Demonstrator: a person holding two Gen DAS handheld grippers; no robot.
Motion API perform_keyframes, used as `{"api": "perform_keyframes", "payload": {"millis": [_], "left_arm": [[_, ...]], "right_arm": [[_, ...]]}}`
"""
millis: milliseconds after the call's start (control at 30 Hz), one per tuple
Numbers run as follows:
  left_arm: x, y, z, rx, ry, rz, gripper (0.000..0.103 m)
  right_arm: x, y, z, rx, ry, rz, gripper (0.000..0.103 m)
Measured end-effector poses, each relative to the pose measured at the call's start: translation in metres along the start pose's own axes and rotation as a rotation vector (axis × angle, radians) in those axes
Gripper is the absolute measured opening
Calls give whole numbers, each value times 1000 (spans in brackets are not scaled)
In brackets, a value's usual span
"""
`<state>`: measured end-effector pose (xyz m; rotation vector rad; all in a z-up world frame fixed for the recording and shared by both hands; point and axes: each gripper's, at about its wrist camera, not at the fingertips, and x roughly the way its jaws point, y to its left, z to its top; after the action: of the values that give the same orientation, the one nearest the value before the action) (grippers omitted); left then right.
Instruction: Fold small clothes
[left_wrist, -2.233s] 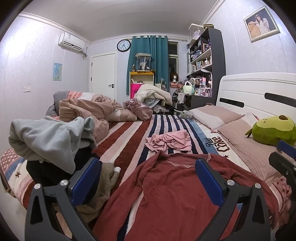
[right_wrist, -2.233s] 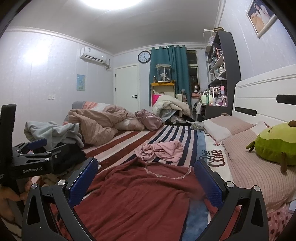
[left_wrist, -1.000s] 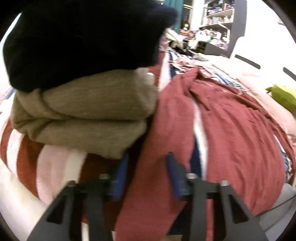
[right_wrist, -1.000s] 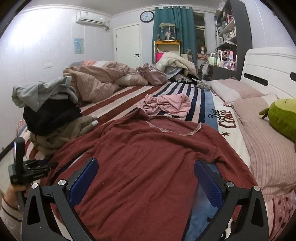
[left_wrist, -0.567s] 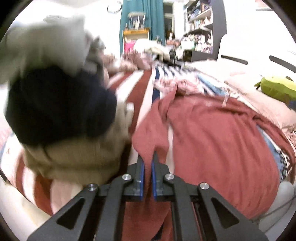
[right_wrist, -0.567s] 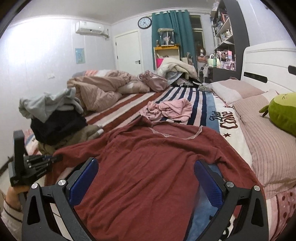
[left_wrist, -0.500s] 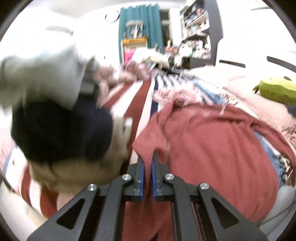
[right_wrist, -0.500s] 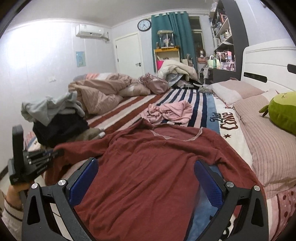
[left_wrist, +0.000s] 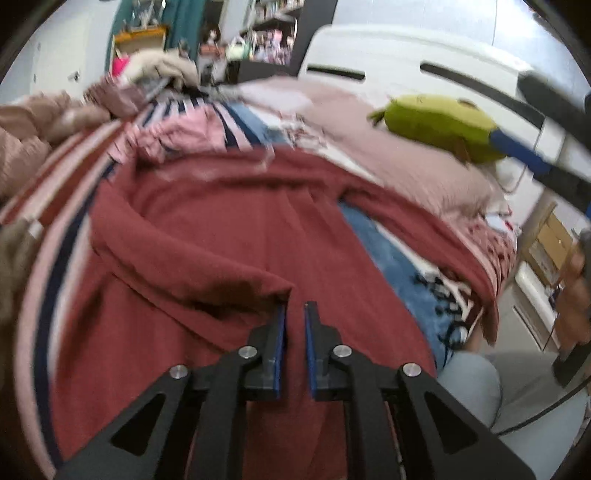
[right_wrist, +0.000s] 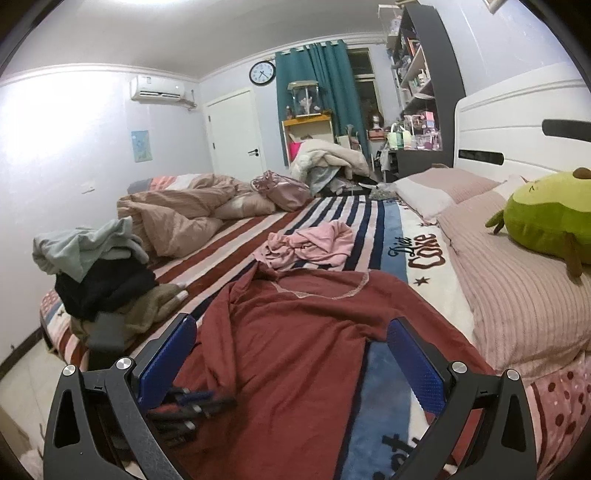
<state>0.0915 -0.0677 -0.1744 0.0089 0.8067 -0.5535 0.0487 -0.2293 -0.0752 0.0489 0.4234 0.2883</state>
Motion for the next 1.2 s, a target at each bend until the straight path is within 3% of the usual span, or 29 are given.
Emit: {"api": "perform_keyframes", "payload": {"millis": [100,233,300,433,500,567,667,800,1033,1200], "left_arm": [[-3,3,-7,-16,7,-18,27],[-39,12,-14,-49,-72,-31,54],[-58,23,-16,-70,-102,9,57],[-101,60,-24,-121,-172,151,66],[-114,75,-29,-131,-189,223,66],[-124,86,-33,-135,-204,272,66],[-133,98,-39,-139,-220,285,67],[-136,106,-42,-134,-228,267,67],[-131,106,-35,-130,-239,247,67],[-129,109,-31,-127,-247,259,70]], "right_arm": [[2,-4,-2,2,15,-1,103],[11,-11,-5,25,54,10,103],[20,-11,-8,25,95,25,103],[50,1,-19,-3,217,76,103],[67,14,-27,-25,276,112,102],[81,27,-35,-73,328,136,87],[108,56,-49,-193,401,163,70],[144,74,-65,-275,468,130,63],[189,93,-61,-323,484,95,5],[194,72,-57,-265,484,64,5]]}}
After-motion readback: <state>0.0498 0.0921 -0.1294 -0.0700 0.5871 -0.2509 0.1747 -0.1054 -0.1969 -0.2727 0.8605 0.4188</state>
